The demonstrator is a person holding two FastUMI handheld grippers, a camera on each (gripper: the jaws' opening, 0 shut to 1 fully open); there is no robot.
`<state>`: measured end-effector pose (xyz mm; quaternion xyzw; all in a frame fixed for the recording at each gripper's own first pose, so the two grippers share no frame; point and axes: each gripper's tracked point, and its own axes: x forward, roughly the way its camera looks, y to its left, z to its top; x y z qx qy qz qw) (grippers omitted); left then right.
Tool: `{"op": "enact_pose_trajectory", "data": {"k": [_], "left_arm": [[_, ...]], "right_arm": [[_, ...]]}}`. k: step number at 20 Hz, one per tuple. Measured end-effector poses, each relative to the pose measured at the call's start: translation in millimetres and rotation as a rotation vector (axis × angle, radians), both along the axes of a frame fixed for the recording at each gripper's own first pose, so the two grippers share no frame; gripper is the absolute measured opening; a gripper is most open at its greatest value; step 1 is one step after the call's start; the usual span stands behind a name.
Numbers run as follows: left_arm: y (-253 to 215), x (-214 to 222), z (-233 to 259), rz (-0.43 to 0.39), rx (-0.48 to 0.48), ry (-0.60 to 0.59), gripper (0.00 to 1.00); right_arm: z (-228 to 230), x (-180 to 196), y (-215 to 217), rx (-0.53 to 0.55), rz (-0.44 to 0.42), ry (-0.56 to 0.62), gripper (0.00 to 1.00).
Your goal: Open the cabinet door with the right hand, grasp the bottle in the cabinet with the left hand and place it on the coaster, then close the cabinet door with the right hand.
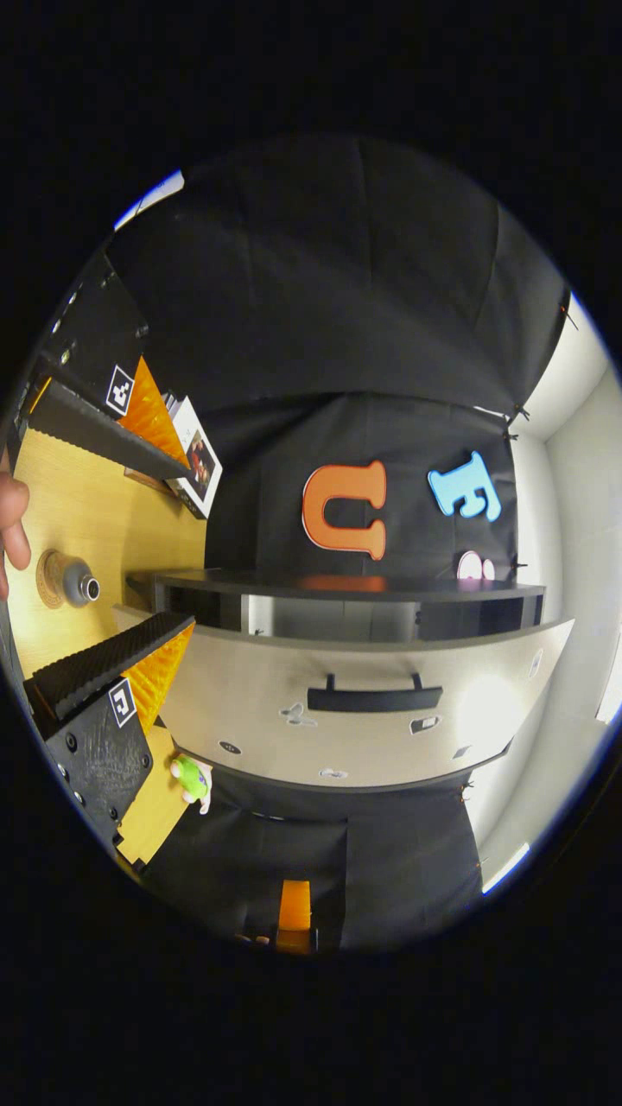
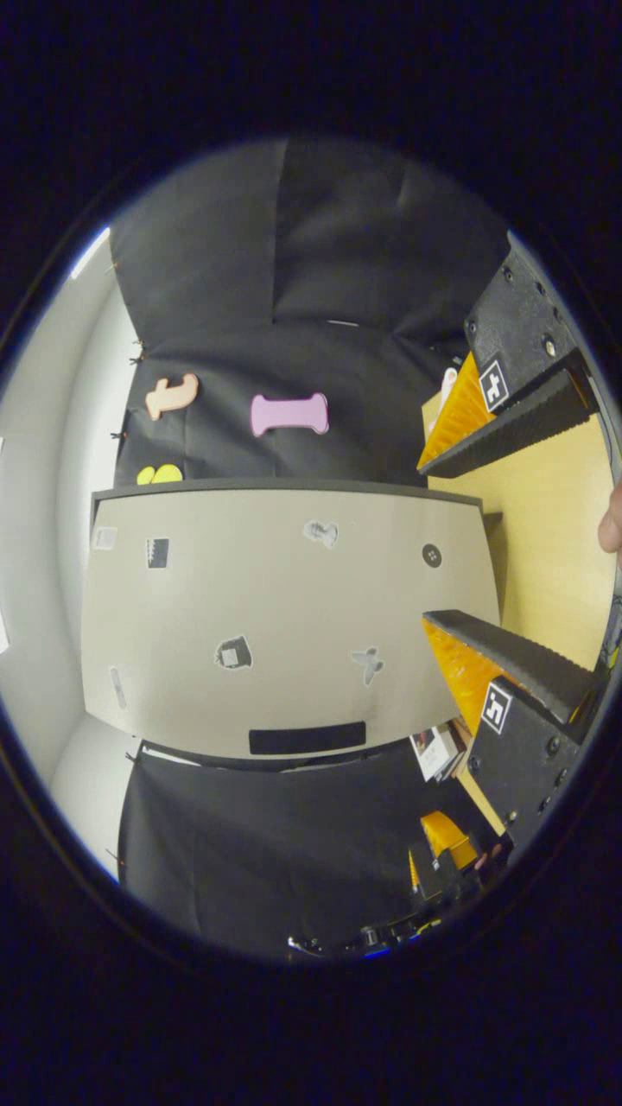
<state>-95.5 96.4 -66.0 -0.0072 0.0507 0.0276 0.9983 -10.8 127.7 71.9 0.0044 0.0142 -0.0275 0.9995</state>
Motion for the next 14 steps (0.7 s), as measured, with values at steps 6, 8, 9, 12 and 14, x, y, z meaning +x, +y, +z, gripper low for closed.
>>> {"op": "enact_pose_trajectory", "data": {"k": [6, 8, 9, 12, 14], "left_arm": [[-39, 7, 25, -0.064, 0.039, -0.037, 0.94], [-50, 8, 32, -0.062, 0.06, -0.058, 0.94], [-56, 9, 32, -0.053, 0.068, -0.055, 0.94], [-81, 7, 41, -0.05, 0.076, -0.067, 0.94], [-97, 5, 41, -0.06, 0.096, -0.067, 0.94]], "right_arm": [[14, -16, -32, -0.001, -0.07, -0.114, 0.95], [10, -13, -40, -0.021, -0.053, -0.125, 0.98], [10, -11, -45, -0.027, -0.046, -0.121, 0.98], [18, -7, -59, -0.01, -0.021, -0.14, 0.99], [15, -3, -67, 0.001, 0.003, -0.122, 0.95]]}}
